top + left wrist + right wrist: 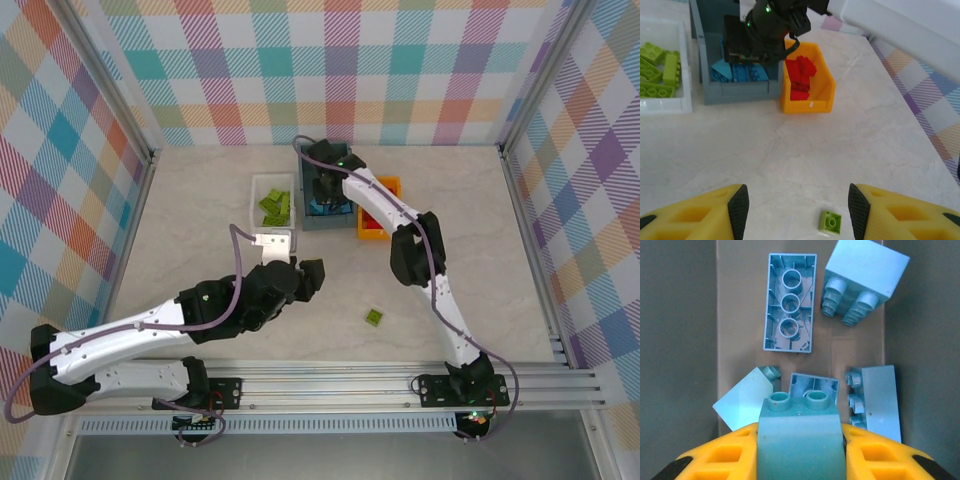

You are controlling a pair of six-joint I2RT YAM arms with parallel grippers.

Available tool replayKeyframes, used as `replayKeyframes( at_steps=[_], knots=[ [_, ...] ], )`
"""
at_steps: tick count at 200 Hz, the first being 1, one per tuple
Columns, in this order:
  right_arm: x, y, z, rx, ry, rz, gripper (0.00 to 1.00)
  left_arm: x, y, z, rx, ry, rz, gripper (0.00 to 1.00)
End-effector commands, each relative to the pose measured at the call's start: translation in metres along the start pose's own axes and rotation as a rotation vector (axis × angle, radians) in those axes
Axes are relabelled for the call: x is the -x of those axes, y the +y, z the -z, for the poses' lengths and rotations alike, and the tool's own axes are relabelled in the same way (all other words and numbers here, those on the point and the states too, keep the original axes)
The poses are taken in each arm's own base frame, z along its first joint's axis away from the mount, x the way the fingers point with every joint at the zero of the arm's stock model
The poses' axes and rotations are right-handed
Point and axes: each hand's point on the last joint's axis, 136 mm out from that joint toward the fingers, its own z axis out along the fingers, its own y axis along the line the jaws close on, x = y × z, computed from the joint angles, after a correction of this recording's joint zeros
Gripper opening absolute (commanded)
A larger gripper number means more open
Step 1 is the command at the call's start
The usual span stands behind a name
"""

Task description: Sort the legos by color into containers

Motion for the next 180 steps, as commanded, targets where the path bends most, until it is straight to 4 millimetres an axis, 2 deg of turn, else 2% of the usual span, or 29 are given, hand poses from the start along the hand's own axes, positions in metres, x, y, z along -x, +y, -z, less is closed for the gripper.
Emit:
replayKeyframes(
  at_steps=[1,31,55,70,93,116,129,138,141,143,145,161,180],
  knots=[
    [-0.010,-0.003,0.004,-0.007,0.059,-0.013,0.36,0.017,0.000,0.004,0.045,-0.074,-0.018,0.57],
    [-0.006,-0.002,0.013,0.005,0.052,-0.015,0.50,0.014,-0.003,0.003,0.047,-0.069,-0.014,0.58],
    [0.008,0.001,0.041,0.033,0.006,-0.010,0.52,0.008,-0.007,0.001,0.035,-0.048,-0.016,0.58],
    [0.021,0.002,0.068,0.052,-0.043,-0.008,0.53,0.002,-0.010,-0.002,0.025,-0.021,-0.022,0.58],
    [0.038,0.001,0.122,0.082,-0.136,-0.005,0.53,-0.015,-0.013,-0.009,0.018,0.043,-0.045,0.60],
    [0.039,-0.016,0.178,0.090,-0.224,-0.021,0.53,-0.045,-0.022,-0.021,-0.022,0.146,-0.079,0.64],
    [0.025,-0.034,0.206,0.083,-0.259,-0.044,0.55,-0.069,-0.029,-0.030,-0.052,0.225,-0.109,0.66],
    [0.008,-0.047,0.221,0.084,-0.266,-0.063,0.56,-0.086,-0.035,-0.036,-0.074,0.283,-0.134,0.66],
    [-0.004,-0.053,0.220,0.076,-0.248,-0.065,0.56,-0.092,-0.037,-0.038,-0.080,0.303,-0.144,0.67],
    [-0.004,-0.055,0.227,0.086,-0.263,-0.074,0.57,-0.096,-0.038,-0.040,-0.084,0.314,-0.149,0.67],
    [-0.015,-0.059,0.225,0.079,-0.244,-0.074,0.57,-0.100,-0.039,-0.041,-0.085,0.326,-0.157,0.67],
    [-0.063,-0.080,0.240,0.118,-0.210,-0.115,0.63,-0.127,-0.047,-0.049,-0.089,0.399,-0.212,0.67],
    [-0.120,-0.101,0.254,0.160,-0.145,-0.169,0.66,-0.145,-0.050,-0.058,-0.056,0.463,-0.221,0.67]
  ],
)
